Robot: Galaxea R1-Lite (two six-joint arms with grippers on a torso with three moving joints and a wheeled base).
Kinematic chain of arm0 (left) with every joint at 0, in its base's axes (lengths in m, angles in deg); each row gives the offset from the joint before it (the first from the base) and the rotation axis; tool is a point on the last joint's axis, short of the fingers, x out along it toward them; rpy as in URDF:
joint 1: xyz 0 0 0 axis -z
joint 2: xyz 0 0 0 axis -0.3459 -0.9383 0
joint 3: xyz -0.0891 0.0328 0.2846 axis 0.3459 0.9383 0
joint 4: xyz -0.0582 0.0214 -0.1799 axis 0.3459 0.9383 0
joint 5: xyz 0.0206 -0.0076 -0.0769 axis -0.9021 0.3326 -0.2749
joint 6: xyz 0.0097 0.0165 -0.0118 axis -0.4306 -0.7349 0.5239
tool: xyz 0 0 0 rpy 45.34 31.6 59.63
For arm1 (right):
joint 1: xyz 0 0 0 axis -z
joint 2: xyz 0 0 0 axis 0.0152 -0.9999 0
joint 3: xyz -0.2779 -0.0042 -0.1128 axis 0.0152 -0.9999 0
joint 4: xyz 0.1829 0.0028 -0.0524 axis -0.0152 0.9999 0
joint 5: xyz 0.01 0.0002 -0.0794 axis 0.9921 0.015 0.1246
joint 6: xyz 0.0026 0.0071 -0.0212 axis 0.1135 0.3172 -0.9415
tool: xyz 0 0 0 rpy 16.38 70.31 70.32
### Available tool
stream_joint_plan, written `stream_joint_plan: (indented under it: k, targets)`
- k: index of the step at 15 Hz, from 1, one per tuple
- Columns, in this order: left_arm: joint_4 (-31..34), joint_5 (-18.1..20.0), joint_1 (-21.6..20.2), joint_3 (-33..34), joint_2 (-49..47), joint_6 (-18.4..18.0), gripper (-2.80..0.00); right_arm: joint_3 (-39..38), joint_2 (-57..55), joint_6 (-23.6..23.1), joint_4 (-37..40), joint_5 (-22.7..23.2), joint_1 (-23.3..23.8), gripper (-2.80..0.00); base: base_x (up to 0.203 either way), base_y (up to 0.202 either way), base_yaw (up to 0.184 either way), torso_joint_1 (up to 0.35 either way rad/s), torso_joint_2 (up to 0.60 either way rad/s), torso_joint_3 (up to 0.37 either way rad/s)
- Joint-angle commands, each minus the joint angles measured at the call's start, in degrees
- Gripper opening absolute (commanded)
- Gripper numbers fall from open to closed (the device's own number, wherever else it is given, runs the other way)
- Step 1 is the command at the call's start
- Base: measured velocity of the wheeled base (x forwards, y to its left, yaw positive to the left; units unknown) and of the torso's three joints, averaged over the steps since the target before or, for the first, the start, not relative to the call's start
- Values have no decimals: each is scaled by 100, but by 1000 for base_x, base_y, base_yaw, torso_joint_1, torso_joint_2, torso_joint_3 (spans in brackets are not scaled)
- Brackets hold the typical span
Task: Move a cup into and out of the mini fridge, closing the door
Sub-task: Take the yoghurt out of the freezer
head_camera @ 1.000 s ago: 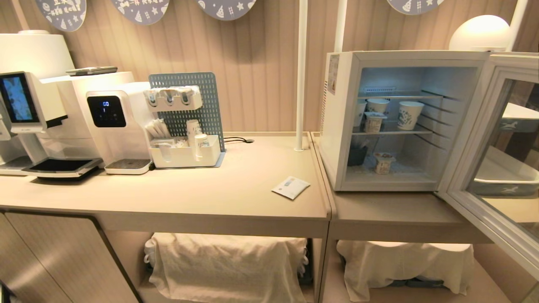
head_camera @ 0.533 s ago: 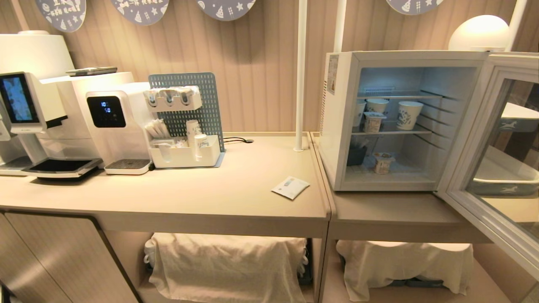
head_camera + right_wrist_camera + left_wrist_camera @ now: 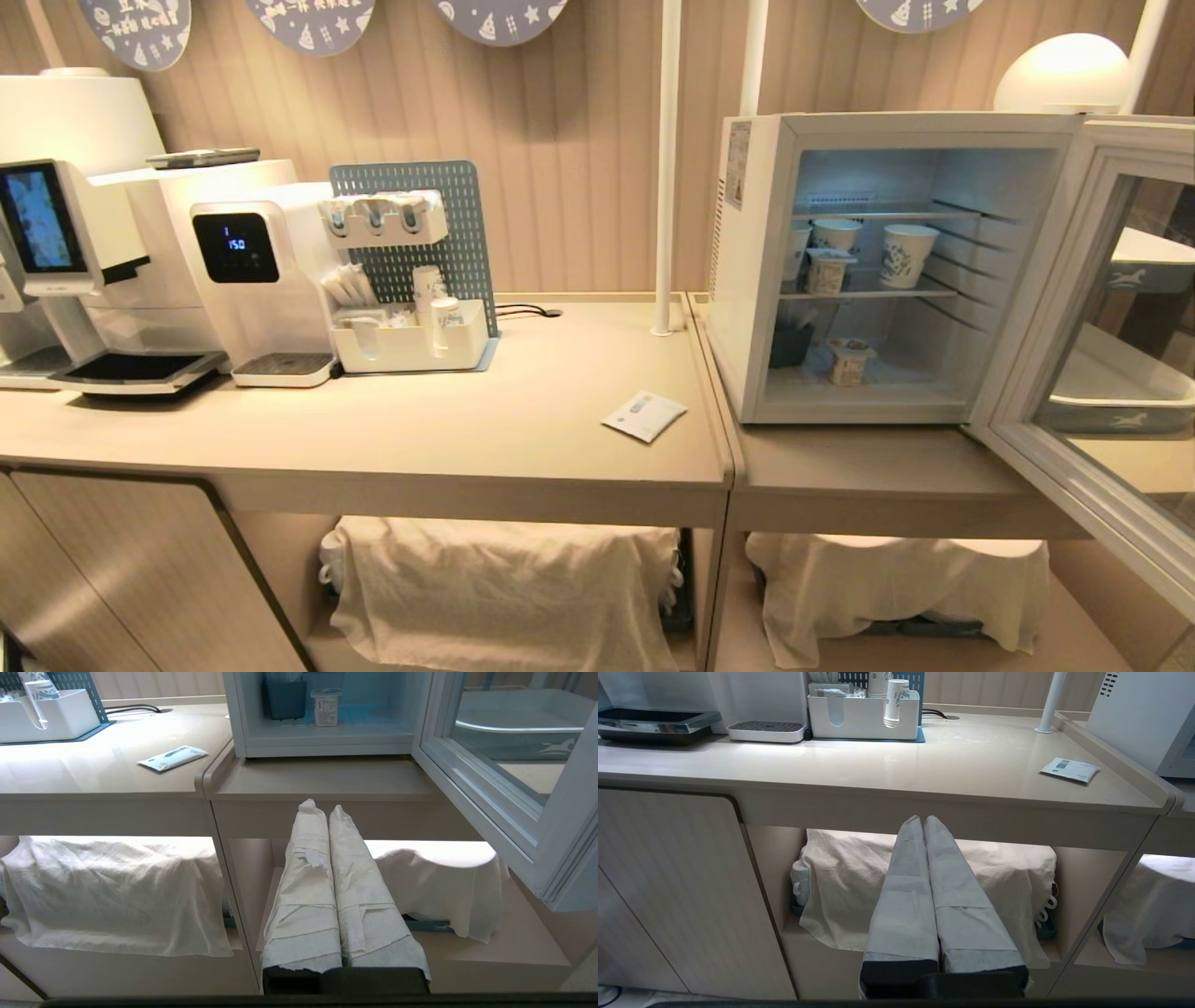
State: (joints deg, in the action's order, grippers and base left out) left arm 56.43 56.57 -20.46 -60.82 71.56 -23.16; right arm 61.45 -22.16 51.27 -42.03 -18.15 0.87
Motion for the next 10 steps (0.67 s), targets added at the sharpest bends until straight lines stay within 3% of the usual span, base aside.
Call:
stream_joint_plan:
  k: [1, 10]
  targets:
    - [-3, -2, -4, 0, -9, 5, -280, 0, 16, 2, -4, 2, 0, -280, 0, 0, 0, 0, 0, 0]
    - [-3, -2, 3, 0, -9, -3, -280, 0, 16, 2, -4, 2, 0, -280, 0, 0, 0, 0, 0, 0]
